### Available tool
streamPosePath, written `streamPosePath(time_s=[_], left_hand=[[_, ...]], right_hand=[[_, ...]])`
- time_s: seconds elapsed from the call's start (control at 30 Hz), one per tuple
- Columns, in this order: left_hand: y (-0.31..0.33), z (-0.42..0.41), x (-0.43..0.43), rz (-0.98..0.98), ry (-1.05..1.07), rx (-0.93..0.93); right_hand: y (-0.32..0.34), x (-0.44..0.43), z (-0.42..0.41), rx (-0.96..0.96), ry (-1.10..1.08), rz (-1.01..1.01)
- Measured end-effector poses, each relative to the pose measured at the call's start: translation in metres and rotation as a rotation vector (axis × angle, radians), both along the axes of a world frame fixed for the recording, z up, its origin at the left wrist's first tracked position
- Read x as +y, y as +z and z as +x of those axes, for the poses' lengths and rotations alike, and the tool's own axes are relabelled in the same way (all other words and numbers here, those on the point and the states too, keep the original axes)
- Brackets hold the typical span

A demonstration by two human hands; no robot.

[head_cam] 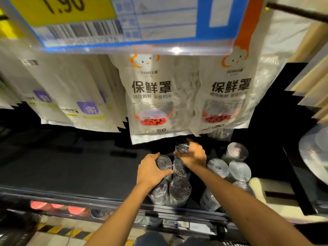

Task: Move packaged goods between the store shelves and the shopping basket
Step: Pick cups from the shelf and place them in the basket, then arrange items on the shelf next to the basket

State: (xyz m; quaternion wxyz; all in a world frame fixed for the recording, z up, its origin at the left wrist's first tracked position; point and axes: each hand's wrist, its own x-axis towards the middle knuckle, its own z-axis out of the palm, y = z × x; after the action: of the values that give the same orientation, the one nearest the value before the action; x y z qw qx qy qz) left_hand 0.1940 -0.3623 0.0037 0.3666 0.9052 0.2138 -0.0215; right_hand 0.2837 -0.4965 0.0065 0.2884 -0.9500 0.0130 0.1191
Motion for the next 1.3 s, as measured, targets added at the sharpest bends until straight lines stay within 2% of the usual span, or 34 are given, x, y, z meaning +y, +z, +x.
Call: streamPosePath(time_s=[0.4,0.57,0.77,1.13,1.3], left_hand=[[0.007,0.004,0.006,0.066,-0.166,0.046],[0.024,0.008,0.013,0.140,-0.295,0.013],[0.044,-0.006,0.008,0.225,-0.532,-0.083],[0.038,-0.111,-0.063,0.282,-1.018,-0.185],[0.028,-0.161,-0.110,0.231,-1.184,-0.122]], right_hand=[[0.001,0.000,-0.012,0.027,0.079,0.059],[0.012,-0.009,-0.035,-0.098,0.142,0.058],[0.027,-0.026,-0.085,-0.245,0.113,0.027],[0.025,-0.098,-0.282,-0.251,-0.259,-0.070],[0.018,-0.129,-0.362,-0.179,-0.443,-0.076]])
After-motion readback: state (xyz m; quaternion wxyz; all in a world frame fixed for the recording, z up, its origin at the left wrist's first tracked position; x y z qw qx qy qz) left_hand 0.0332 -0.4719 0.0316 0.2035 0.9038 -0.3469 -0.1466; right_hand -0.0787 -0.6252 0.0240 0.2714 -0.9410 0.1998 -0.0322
